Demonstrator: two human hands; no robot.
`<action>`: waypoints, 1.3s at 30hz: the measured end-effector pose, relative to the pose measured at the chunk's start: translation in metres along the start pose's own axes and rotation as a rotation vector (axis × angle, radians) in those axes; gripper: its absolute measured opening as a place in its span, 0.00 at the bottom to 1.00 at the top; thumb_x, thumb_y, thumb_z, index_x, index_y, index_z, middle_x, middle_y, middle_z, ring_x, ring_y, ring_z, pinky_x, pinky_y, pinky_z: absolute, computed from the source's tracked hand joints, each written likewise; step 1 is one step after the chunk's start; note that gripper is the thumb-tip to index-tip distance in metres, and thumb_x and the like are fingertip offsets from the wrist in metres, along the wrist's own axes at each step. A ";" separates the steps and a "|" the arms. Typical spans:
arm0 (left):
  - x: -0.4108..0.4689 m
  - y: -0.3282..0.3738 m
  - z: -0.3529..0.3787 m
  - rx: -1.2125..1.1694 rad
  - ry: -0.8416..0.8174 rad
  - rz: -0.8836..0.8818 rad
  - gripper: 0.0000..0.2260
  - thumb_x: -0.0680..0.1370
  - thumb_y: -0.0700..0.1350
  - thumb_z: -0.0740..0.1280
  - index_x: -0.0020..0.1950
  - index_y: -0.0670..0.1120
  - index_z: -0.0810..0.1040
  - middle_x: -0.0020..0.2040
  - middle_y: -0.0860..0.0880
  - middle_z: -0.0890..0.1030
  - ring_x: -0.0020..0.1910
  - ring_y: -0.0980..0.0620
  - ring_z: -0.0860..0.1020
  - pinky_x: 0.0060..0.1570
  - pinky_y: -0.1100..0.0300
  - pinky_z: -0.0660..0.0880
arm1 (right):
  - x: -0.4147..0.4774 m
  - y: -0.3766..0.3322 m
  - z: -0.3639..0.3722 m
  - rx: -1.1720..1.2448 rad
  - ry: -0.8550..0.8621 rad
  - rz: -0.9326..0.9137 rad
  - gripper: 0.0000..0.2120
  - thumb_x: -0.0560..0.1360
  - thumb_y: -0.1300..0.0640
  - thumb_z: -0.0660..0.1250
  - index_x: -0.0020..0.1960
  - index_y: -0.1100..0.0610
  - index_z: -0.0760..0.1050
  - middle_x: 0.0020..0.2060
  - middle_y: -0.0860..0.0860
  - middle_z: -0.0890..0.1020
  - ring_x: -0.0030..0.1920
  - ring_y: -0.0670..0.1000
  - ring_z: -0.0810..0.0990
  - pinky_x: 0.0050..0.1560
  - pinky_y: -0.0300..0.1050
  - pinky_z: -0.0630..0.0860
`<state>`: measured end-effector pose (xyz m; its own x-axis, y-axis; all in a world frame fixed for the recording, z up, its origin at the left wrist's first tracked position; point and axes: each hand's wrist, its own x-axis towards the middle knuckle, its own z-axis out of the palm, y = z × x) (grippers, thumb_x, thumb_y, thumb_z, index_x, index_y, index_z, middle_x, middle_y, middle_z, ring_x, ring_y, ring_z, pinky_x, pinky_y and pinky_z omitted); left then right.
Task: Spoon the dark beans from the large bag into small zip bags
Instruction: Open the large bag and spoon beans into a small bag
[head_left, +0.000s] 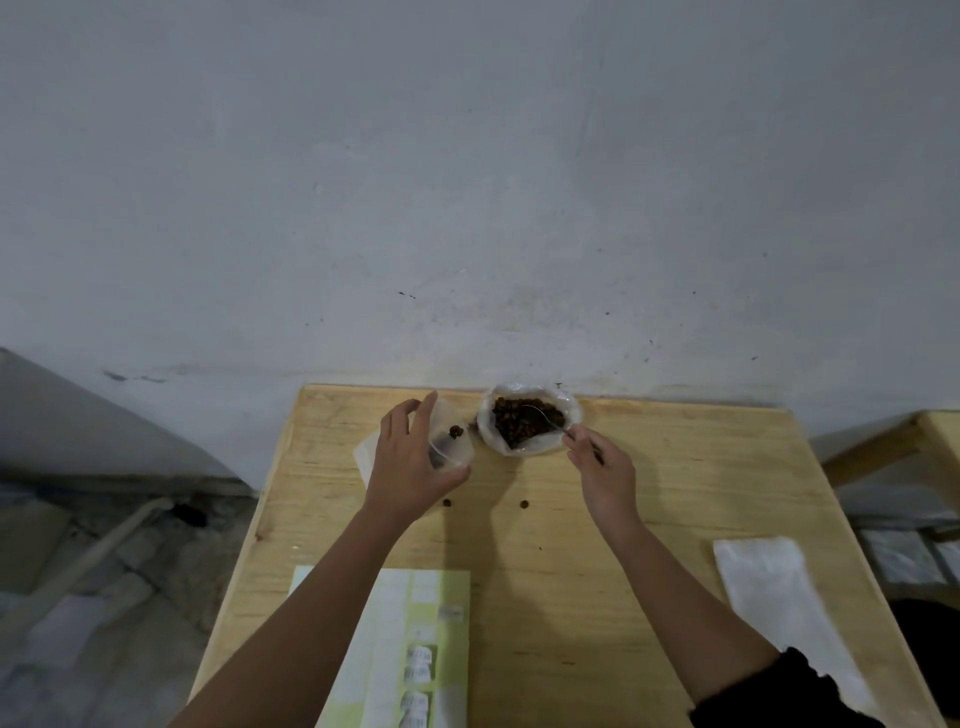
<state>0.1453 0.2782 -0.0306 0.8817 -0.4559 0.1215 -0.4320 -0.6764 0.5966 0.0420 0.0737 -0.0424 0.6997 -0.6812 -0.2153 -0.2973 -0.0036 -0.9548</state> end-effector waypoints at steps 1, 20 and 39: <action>-0.001 -0.002 -0.001 0.002 0.004 0.008 0.41 0.65 0.57 0.72 0.73 0.45 0.61 0.66 0.44 0.65 0.65 0.48 0.61 0.64 0.54 0.64 | 0.000 0.002 0.002 -0.034 -0.015 -0.001 0.15 0.78 0.54 0.62 0.61 0.60 0.77 0.54 0.57 0.82 0.57 0.53 0.80 0.62 0.54 0.75; 0.008 0.028 -0.003 -0.044 -0.021 0.063 0.44 0.62 0.65 0.62 0.74 0.47 0.59 0.67 0.46 0.64 0.66 0.49 0.61 0.64 0.55 0.64 | -0.001 -0.030 -0.038 -0.252 0.096 -0.169 0.04 0.76 0.61 0.66 0.49 0.57 0.79 0.41 0.50 0.82 0.44 0.47 0.79 0.41 0.23 0.71; 0.012 0.111 0.014 -0.348 -0.071 0.145 0.43 0.66 0.61 0.73 0.74 0.51 0.56 0.65 0.56 0.62 0.64 0.59 0.60 0.58 0.64 0.62 | -0.009 -0.102 -0.059 -0.631 -0.283 -0.514 0.08 0.77 0.59 0.63 0.43 0.58 0.79 0.41 0.50 0.81 0.43 0.46 0.78 0.49 0.43 0.75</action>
<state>0.1051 0.1896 0.0262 0.7954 -0.5798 0.1768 -0.4503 -0.3701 0.8126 0.0278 0.0369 0.0694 0.9570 -0.2761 0.0892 -0.1463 -0.7247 -0.6734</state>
